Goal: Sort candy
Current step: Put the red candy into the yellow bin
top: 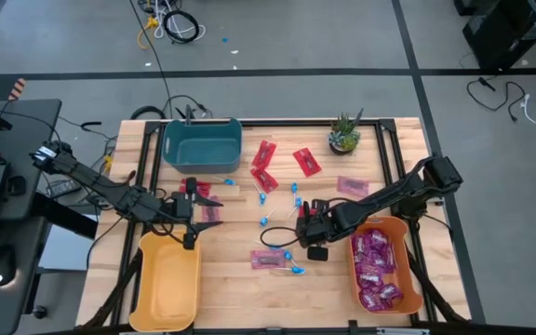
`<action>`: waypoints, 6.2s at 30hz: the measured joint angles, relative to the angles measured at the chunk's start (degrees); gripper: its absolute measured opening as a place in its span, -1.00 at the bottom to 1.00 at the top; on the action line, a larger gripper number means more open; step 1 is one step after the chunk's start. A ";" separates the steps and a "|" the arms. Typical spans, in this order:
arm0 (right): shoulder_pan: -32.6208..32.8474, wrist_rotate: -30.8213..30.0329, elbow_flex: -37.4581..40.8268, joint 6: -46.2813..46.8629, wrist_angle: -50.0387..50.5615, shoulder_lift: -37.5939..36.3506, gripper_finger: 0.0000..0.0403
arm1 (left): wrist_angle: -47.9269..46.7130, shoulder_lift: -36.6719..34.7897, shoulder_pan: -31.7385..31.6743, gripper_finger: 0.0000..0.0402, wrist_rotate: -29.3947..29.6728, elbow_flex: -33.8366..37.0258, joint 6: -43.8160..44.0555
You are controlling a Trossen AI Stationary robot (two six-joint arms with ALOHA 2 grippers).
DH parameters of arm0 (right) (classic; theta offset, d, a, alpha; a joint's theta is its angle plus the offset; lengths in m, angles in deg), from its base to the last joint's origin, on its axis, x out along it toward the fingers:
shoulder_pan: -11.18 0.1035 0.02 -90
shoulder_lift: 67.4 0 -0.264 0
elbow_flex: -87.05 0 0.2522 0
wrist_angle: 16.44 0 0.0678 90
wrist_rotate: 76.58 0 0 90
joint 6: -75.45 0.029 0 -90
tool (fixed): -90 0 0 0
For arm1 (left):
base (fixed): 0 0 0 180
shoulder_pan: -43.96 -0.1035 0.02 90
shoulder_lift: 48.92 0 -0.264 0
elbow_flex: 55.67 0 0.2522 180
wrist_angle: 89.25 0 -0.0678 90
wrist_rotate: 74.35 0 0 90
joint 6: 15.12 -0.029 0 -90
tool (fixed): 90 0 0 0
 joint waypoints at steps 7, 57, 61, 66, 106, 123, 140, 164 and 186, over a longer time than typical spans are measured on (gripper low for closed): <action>0.00 0.10 0.04 -0.41 0.15 0.67 -0.34 | -0.07 0.00 0.00 0.09 -0.02 0.00 0.00; -0.07 1.62 0.04 -0.43 -1.77 7.60 -0.86 | -1.43 0.42 -0.02 0.09 0.28 -0.04 0.66; -0.13 1.82 0.04 -0.90 -1.74 7.60 -0.98 | -1.42 0.42 -0.02 0.09 0.29 -0.04 0.66; -0.17 2.26 0.26 -0.86 -1.75 6.19 -1.00 | -1.40 0.42 -0.02 0.09 0.31 -0.04 0.66; -10.74 25.82 0.20 -17.42 -73.65 0.85 -1.00 | -2.89 -13.77 1.97 0.09 0.35 -7.42 0.30; -12.31 32.27 -13.29 -18.44 -79.15 13.83 -1.00 | -2.88 -20.60 1.97 0.09 0.33 -7.52 0.42; -12.31 40.03 -29.09 -14.84 -79.12 27.14 -1.00 | 0.59 -25.24 1.97 0.09 0.35 -7.52 0.44; -12.73 42.93 -43.85 14.27 -76.37 40.19 -1.00 | 0.00 -25.18 1.97 0.09 0.33 -7.52 0.07; -12.72 38.41 -43.85 12.62 -66.46 40.05 -1.00 | -1.98 -25.16 1.98 0.09 0.90 -7.49 -0.02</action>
